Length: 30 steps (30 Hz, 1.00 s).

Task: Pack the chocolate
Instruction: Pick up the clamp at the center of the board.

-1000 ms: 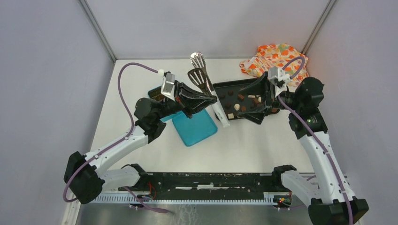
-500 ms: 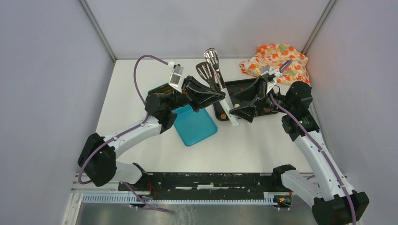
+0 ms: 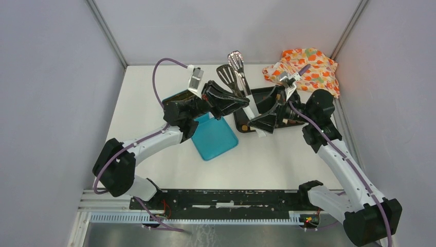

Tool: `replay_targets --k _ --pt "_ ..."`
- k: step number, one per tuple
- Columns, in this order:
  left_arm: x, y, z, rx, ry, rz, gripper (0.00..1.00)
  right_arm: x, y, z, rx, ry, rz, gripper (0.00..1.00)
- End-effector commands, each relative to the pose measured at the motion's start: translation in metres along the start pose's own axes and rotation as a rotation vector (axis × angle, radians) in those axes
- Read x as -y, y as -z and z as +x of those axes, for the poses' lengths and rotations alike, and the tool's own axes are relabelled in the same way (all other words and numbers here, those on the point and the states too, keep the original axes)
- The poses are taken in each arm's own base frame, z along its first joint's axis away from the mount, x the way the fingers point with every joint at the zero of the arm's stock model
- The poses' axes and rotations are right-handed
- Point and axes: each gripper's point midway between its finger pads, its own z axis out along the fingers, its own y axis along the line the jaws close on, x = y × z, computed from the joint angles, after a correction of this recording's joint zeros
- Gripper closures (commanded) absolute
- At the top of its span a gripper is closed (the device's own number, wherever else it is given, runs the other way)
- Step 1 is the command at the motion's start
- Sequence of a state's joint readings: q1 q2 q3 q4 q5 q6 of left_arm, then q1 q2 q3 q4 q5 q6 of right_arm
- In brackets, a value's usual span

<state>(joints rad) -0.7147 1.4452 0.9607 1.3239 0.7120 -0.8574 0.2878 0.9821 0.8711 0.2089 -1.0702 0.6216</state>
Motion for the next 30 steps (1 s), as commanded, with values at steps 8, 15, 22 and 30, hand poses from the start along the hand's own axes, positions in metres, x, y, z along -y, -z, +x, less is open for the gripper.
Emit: replay_targets --k 8,15,22,30 --pt "0.005 -0.015 -0.023 0.126 0.042 0.073 0.98 0.006 -0.016 -0.027 0.022 0.108 0.022 0.12" --pt "-0.010 -0.014 -0.019 0.115 0.040 -0.007 0.98 0.006 -0.016 -0.021 0.010 0.107 0.012 0.16" --pt "-0.017 -0.014 -0.017 0.122 0.070 -0.039 0.98 0.003 -0.016 -0.017 0.002 0.127 -0.013 0.14" --pt "-0.023 -0.014 -0.014 0.112 0.108 -0.076 0.98 -0.003 -0.016 -0.013 0.017 0.087 -0.055 0.31"
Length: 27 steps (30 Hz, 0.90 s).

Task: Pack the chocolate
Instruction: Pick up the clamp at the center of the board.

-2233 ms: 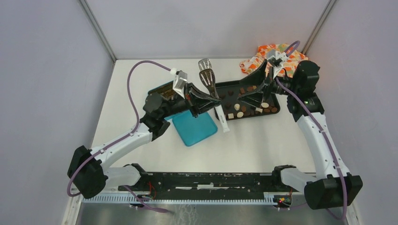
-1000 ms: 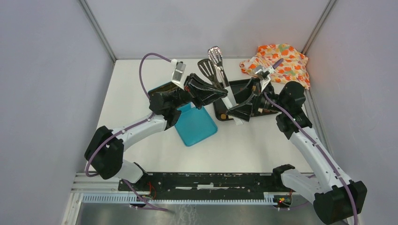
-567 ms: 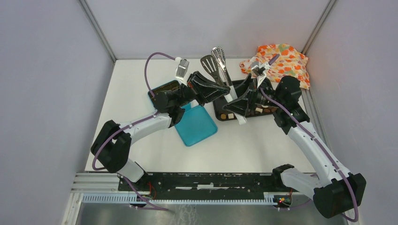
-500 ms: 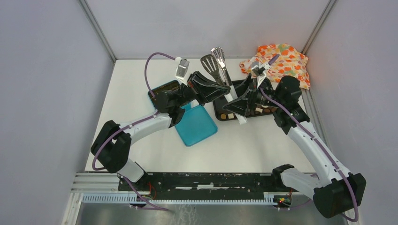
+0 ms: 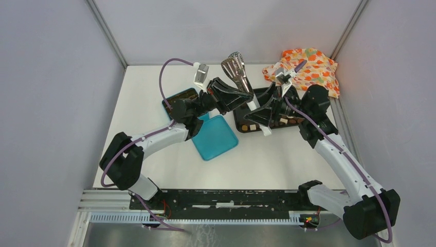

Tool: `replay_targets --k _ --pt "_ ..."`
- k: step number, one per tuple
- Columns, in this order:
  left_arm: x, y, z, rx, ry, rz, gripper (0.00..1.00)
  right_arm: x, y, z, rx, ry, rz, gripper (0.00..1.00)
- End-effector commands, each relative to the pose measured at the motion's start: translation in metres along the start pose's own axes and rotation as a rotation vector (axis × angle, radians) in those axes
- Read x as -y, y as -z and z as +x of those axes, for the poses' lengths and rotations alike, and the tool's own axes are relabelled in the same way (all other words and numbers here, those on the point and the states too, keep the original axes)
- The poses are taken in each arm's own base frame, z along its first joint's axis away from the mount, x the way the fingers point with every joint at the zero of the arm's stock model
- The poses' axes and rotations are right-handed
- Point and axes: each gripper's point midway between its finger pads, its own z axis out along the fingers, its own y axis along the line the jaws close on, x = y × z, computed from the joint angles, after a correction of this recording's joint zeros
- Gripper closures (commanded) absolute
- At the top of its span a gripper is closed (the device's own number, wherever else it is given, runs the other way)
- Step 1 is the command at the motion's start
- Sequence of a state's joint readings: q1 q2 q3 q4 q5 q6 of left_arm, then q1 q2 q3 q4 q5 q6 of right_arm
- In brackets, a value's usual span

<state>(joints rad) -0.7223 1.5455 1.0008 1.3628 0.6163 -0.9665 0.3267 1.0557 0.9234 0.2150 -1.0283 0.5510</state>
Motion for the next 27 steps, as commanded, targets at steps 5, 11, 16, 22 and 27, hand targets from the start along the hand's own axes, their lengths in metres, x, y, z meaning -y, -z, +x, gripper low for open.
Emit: replay_targets --k 5,11,16,22,27 --pt "0.001 -0.007 -0.015 0.036 0.030 -0.044 0.87 -0.014 -0.001 -0.005 0.023 0.024 -0.061 0.42" --pt "-0.002 -0.005 -0.017 0.041 0.047 -0.081 0.67 -0.018 0.002 -0.005 0.056 -0.065 -0.090 0.45" --pt "-0.014 0.002 -0.020 0.053 0.035 -0.194 0.46 -0.019 0.004 -0.007 0.076 -0.103 -0.099 0.48" --pt "-0.024 0.013 -0.032 0.071 -0.015 -0.335 0.31 -0.018 0.008 -0.005 0.091 -0.144 -0.099 0.51" --pt "-0.026 0.027 -0.046 0.074 -0.084 -0.467 0.27 -0.016 0.011 -0.006 0.101 -0.152 -0.096 0.52"
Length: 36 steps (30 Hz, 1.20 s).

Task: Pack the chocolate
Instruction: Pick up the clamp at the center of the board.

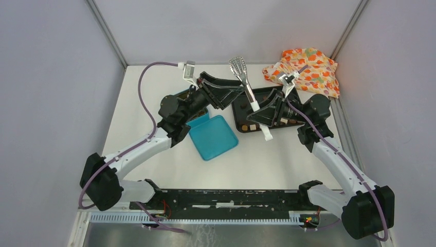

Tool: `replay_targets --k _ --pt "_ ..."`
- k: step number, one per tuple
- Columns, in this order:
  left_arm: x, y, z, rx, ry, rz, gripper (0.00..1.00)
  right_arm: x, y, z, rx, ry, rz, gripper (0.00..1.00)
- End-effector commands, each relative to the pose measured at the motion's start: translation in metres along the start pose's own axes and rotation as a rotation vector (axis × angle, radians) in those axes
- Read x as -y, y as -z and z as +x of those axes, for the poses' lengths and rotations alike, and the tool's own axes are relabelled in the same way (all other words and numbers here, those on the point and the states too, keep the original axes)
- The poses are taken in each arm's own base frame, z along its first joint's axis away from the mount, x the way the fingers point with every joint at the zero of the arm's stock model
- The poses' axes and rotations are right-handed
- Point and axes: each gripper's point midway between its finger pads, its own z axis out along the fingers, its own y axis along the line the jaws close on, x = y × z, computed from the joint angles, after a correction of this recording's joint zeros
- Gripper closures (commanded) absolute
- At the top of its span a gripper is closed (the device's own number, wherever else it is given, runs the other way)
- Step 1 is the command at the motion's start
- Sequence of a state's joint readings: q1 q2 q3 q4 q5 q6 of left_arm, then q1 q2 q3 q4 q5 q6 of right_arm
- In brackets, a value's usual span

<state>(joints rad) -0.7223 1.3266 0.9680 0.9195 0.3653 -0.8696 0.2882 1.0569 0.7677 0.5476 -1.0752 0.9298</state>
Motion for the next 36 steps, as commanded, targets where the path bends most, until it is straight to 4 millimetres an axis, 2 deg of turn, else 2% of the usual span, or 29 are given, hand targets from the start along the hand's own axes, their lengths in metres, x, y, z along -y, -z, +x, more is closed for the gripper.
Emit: replay_targets --k 1,3,8,12,17,18,21,24,29,36 --pt "-0.011 0.014 -0.020 0.034 -0.123 -0.160 0.27 -0.015 0.003 -0.013 0.038 0.071 -0.042 0.52" --pt "-0.008 0.022 -0.028 0.036 -0.160 -0.199 0.27 -0.013 0.004 -0.014 0.039 0.072 -0.036 0.53" --pt "-0.019 0.052 -0.030 -0.023 -0.223 -0.370 0.27 0.000 0.008 -0.013 0.030 0.086 0.004 0.57" --pt "-0.033 0.080 -0.029 -0.035 -0.249 -0.498 0.28 0.017 0.011 -0.015 -0.006 0.150 0.078 0.68" --pt "-0.038 0.098 -0.023 -0.033 -0.232 -0.541 0.28 0.030 0.016 -0.016 -0.027 0.175 0.135 0.98" --pt "-0.039 0.099 -0.022 -0.032 -0.226 -0.542 0.28 0.032 0.017 -0.015 -0.029 0.177 0.142 1.00" --pt "-0.040 0.094 -0.016 -0.029 -0.190 -0.520 0.25 0.037 0.019 -0.014 -0.035 0.179 0.159 1.00" --pt "-0.035 0.080 -0.001 -0.041 -0.095 -0.430 0.19 0.039 0.019 -0.012 -0.038 0.173 0.164 0.98" --pt "-0.025 0.052 0.018 -0.054 0.042 -0.259 0.14 0.031 0.018 -0.010 -0.033 0.151 0.121 0.91" --pt "-0.026 0.024 0.026 -0.069 0.070 -0.151 0.04 0.015 0.016 -0.015 -0.016 0.124 0.058 0.89"
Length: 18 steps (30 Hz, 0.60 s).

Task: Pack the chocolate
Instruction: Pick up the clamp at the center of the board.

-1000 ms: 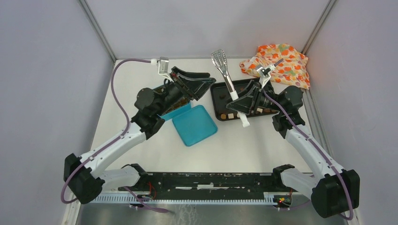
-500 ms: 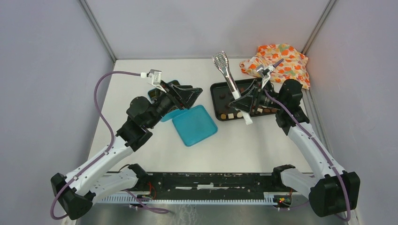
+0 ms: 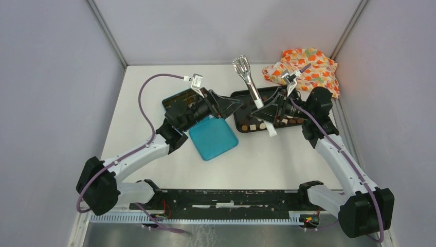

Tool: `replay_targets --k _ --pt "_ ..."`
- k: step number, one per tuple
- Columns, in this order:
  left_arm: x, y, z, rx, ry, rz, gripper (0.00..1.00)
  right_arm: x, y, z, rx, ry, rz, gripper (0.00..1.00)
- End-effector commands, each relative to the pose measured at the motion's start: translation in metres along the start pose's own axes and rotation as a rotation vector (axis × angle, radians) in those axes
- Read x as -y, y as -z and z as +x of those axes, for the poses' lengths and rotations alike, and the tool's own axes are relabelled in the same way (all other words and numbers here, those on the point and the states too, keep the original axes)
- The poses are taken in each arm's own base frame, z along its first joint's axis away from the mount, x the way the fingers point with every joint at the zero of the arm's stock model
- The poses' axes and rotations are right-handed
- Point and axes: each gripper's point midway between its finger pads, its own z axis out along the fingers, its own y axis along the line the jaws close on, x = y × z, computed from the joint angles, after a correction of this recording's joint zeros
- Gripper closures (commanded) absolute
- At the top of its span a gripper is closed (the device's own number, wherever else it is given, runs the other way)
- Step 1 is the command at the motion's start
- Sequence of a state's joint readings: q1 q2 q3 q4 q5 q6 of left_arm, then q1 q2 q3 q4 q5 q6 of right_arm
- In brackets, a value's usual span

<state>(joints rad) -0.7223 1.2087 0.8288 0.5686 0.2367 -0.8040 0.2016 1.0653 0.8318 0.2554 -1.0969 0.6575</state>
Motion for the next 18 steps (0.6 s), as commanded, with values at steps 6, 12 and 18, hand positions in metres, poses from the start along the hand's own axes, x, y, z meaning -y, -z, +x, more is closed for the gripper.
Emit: replay_targets --k 6,12,18 --pt "0.056 -0.023 -0.024 0.083 0.084 0.311 0.00 -0.029 0.001 -0.024 0.048 0.050 -0.100 0.89" --pt "0.072 -0.032 -0.026 0.102 0.077 0.382 0.00 -0.030 0.000 -0.024 0.052 0.039 -0.106 0.89" --pt "0.074 -0.047 -0.026 0.125 0.116 0.380 0.02 -0.028 -0.001 -0.020 0.046 0.026 -0.109 0.89"
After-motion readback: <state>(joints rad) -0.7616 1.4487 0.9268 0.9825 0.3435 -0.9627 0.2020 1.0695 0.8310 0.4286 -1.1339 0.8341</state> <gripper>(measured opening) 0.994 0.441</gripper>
